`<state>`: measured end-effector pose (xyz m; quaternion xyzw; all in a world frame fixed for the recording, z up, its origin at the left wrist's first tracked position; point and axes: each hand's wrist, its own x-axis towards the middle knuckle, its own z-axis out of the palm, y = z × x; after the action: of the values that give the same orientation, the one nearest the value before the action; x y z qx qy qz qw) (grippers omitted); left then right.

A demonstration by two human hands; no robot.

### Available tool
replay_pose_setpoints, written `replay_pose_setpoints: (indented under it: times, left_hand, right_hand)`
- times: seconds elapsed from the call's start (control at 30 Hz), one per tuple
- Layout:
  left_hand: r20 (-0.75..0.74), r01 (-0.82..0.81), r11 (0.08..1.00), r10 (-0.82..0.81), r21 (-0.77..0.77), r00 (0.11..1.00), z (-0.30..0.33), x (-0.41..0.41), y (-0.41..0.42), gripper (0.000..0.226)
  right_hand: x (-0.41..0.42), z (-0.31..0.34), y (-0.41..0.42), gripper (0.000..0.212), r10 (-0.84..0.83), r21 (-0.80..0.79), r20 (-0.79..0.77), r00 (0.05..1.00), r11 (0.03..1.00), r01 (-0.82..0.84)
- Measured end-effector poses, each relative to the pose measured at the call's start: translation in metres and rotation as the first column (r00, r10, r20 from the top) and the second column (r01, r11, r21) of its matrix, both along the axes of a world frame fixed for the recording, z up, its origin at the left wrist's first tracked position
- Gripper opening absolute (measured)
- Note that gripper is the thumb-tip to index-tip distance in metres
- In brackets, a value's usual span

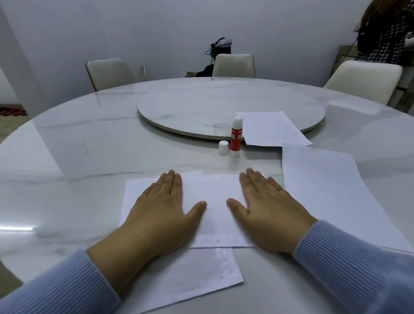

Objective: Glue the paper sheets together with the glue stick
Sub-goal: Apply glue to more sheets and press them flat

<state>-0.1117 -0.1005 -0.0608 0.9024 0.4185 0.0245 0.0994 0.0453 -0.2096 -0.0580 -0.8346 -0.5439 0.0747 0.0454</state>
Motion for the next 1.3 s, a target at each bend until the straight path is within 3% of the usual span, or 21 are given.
replay_pose_setpoints:
  times: [0.17,0.3,0.4,0.5,0.6,0.7,0.8,0.87,0.93,1.07,1.13,1.2,1.3]
  left_hand:
    - [0.006,-0.068,0.998,0.068,-0.02,0.998,-0.001,0.0,0.001,0.091]
    - [0.1,-0.109,0.99,0.118,-0.085,0.988,0.002,0.0,0.002,0.089]
    - [0.223,-0.138,0.976,0.174,-0.17,0.959,0.004,0.0,0.004,0.075]
    - [0.326,-0.149,0.966,0.214,-0.213,0.921,0.003,0.0,0.006,0.069]
    - [0.445,-0.15,0.944,0.274,-0.294,0.853,0.006,-0.004,0.008,0.066]
    - [0.557,-0.138,0.935,0.309,-0.327,0.771,0.01,-0.005,0.008,0.06]
    - [0.622,-0.12,0.928,0.327,-0.352,0.712,0.014,-0.006,0.006,0.049]
    - [0.59,-0.102,0.943,0.281,-0.318,0.757,0.013,-0.005,0.006,0.038]
    - [0.454,-0.103,0.969,0.198,-0.224,0.869,0.009,-0.005,0.006,0.035]
    - [0.214,-0.082,0.991,0.104,-0.109,0.971,0.002,-0.001,0.003,0.064]
    - [0.18,-0.06,0.995,0.073,-0.073,0.981,0.001,0.001,0.003,0.066]
    - [0.15,-0.051,0.998,0.057,-0.049,0.987,-0.001,0.001,0.005,0.066]
    - [0.135,-0.044,0.998,0.048,-0.034,0.99,-0.003,0.001,0.006,0.067]
  right_hand:
    - [-0.001,0.0,-0.002,0.076,-0.044,0.069,-0.007,0.999,0.997,0.045]
    - [-0.004,0.012,-0.006,0.077,-0.05,0.279,-0.011,0.999,0.959,0.052]
    - [0.003,0.027,-0.01,0.087,-0.091,0.354,-0.339,0.936,0.91,0.217]
    - [0.017,0.039,-0.016,0.076,-0.023,0.328,-0.663,0.749,0.889,0.318]
    - [0.026,0.049,-0.029,0.056,0.049,0.311,-0.727,0.685,0.913,0.264]
    - [0.03,0.058,-0.043,0.054,0.084,0.258,-0.771,0.631,0.947,0.189]
    - [0.039,0.083,-0.06,0.046,0.207,0.349,-0.773,0.6,0.928,0.129]
    - [0.049,0.107,-0.072,0.032,0.315,0.495,-0.738,0.596,0.853,0.162]
    - [0.067,0.132,-0.083,0.023,0.358,0.619,-0.73,0.582,0.708,0.341]
    - [0.084,0.157,-0.067,0.049,0.312,0.716,-0.682,0.661,0.465,0.52]
    - [0.104,0.147,-0.04,0.037,0.355,0.68,-0.733,0.581,0.338,0.651]
    - [0.114,0.13,-0.007,0.032,0.333,0.58,-0.809,0.484,0.318,0.75]
    - [0.125,0.097,0.038,0.042,0.212,0.444,-0.896,0.391,0.385,0.809]
